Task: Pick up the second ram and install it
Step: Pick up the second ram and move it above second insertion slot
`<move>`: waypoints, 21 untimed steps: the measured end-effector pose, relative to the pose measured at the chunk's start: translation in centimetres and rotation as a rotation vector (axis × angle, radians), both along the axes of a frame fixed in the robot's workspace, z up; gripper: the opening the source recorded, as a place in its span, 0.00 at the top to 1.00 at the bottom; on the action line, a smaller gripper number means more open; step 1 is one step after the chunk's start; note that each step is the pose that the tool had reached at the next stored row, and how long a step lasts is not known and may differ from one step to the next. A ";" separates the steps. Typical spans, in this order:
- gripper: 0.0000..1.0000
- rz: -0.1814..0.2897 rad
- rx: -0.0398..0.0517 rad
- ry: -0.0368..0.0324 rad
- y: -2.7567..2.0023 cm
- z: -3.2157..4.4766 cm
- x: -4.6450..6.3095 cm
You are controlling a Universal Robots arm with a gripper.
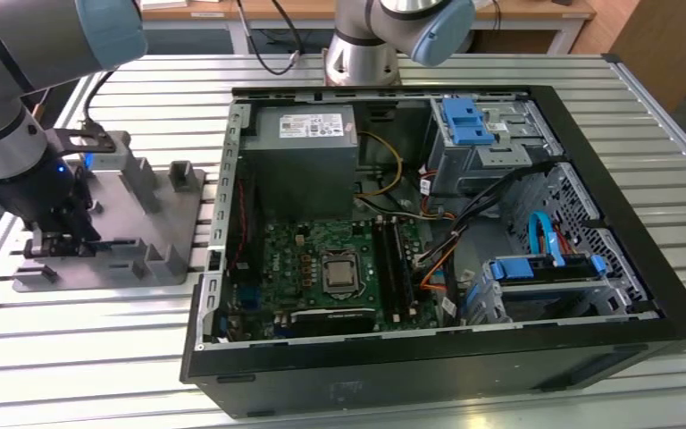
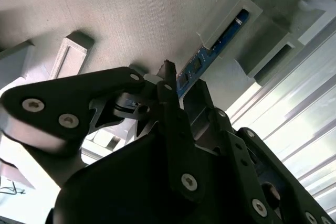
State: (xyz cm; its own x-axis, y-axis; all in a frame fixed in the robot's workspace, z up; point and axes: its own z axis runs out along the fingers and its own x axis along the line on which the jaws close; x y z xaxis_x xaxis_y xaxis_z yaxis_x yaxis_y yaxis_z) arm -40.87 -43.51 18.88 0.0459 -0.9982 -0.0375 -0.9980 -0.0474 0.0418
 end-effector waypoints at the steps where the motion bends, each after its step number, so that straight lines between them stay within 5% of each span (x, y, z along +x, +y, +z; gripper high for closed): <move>1: 0.66 0.000 0.0000 0.0000 0.00 0.00 0.0; 2: 0.78 0.000 0.0000 -0.0001 0.00 -0.01 0.0; 4: 0.84 0.000 0.0000 -0.0001 0.00 -0.01 0.0; 21: 0.86 0.000 0.0002 -0.0002 0.00 -0.02 0.0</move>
